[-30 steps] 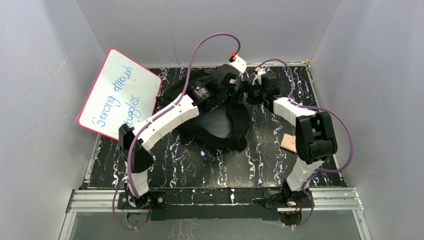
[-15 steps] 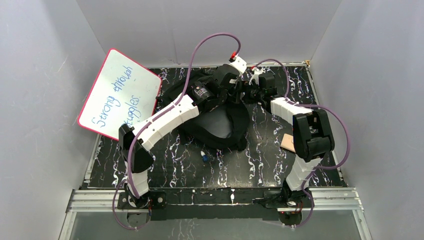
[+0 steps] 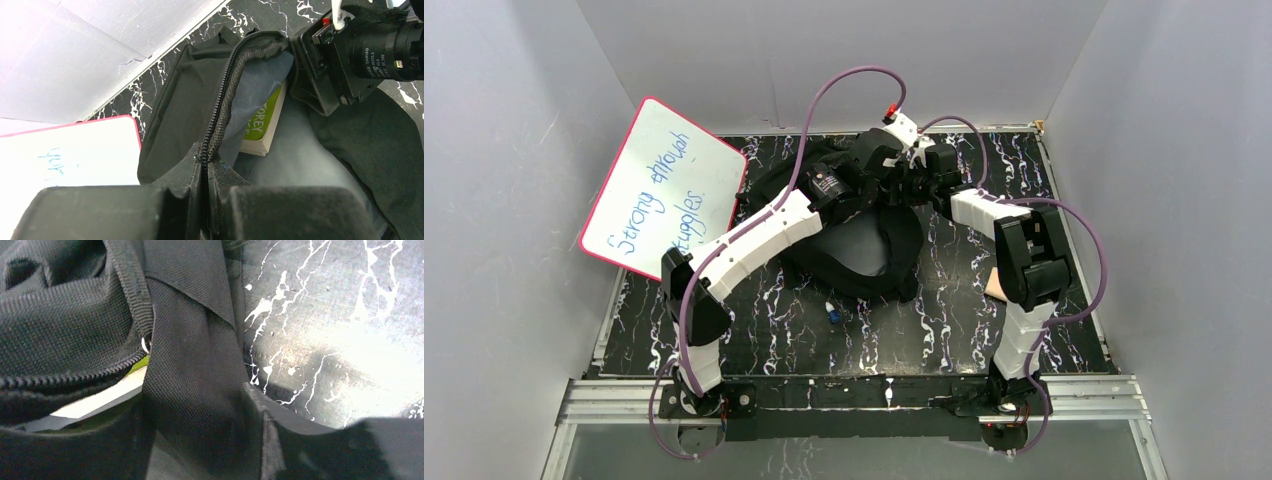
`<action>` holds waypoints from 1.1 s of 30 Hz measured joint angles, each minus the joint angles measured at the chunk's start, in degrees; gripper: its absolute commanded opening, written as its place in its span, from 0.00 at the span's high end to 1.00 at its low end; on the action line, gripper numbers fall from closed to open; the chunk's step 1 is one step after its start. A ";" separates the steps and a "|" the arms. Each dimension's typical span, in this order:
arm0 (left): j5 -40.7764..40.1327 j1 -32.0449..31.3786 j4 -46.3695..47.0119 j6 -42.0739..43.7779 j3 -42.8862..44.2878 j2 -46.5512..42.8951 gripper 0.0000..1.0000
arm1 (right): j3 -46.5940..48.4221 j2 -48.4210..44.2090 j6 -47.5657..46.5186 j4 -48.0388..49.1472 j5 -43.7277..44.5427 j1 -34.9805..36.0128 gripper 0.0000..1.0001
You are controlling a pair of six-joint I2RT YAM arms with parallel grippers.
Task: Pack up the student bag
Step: Place the book in the student bag, then adjust the student bag at the center of the board.
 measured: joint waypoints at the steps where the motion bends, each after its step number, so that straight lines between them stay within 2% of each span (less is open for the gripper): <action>1: -0.02 0.00 0.00 0.17 0.00 0.00 1.00 | 0.00 0.02 -0.17 -0.07 0.04 0.00 0.49; 2: -0.09 0.02 0.00 0.33 0.02 0.00 1.00 | 0.00 0.02 -0.20 -0.09 0.15 0.00 0.52; 7: -0.44 0.66 -0.35 1.31 1.20 0.02 1.00 | 0.00 -1.01 -0.26 -0.37 0.44 -0.02 0.85; 10: -0.55 1.22 -0.44 1.90 2.91 0.02 1.00 | 0.02 -4.00 -0.20 -1.16 0.24 -0.02 1.00; 14: -1.73 2.64 -0.26 3.06 6.12 0.02 1.00 | 3.58 -7.06 0.55 -5.42 -1.36 0.11 1.00; 23: -2.45 6.47 2.23 6.58 13.88 0.57 1.00 | 15.69 -7.28 7.58 -10.25 -3.78 -0.02 1.00; 33: 3.87 6.71 3.69 7.63 20.50 4.33 1.00 | 19.45 -8.59 11.93 -13.07 2.93 -1.27 1.00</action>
